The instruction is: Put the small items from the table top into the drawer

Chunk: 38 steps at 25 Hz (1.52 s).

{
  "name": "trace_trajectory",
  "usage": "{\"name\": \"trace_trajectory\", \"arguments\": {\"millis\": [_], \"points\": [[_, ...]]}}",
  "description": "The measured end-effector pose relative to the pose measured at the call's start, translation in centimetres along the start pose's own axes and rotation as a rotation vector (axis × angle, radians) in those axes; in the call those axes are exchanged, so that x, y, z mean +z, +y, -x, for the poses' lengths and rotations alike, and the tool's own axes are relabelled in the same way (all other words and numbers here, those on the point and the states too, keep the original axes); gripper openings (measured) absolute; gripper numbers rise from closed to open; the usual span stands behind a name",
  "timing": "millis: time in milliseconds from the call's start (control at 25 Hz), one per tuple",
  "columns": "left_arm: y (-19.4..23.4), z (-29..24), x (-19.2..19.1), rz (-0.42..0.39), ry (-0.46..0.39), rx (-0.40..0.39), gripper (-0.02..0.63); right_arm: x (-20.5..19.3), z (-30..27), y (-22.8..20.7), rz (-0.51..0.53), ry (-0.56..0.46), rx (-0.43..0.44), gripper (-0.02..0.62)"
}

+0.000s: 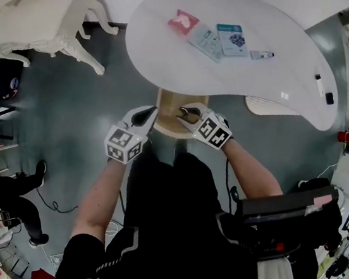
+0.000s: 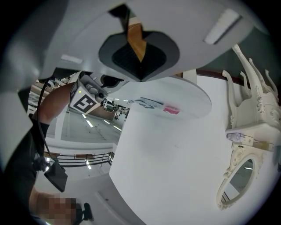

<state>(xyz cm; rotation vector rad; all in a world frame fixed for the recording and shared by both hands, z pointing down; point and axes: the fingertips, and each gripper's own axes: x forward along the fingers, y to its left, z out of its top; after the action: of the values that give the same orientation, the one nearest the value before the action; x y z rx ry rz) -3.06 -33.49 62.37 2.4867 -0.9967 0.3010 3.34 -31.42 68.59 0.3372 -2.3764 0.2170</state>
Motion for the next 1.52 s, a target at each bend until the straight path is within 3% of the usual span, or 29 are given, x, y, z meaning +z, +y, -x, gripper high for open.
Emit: {"name": "trace_trajectory", "arguments": {"millis": [360, 600, 1080, 1520], "points": [[1.9, -1.1, -2.6, 0.002, 0.017, 0.025, 0.000, -3.0, -3.6, -1.1, 0.054, 0.090, 0.029, 0.095], [2.8, -2.4, -4.0, -0.014, 0.061, 0.019, 0.000, -4.2, -5.9, -1.0, 0.101, 0.154, 0.107, 0.095], [4.2, -2.4, -5.7, 0.063, 0.048, 0.047, 0.000, -7.1, -10.2, -1.1, 0.148, 0.269, 0.155, 0.095], [4.4, -2.4, -6.1, 0.102, 0.041, 0.028, 0.000, -10.0, -13.5, -2.2, 0.158, 0.386, 0.172, 0.097]]}}
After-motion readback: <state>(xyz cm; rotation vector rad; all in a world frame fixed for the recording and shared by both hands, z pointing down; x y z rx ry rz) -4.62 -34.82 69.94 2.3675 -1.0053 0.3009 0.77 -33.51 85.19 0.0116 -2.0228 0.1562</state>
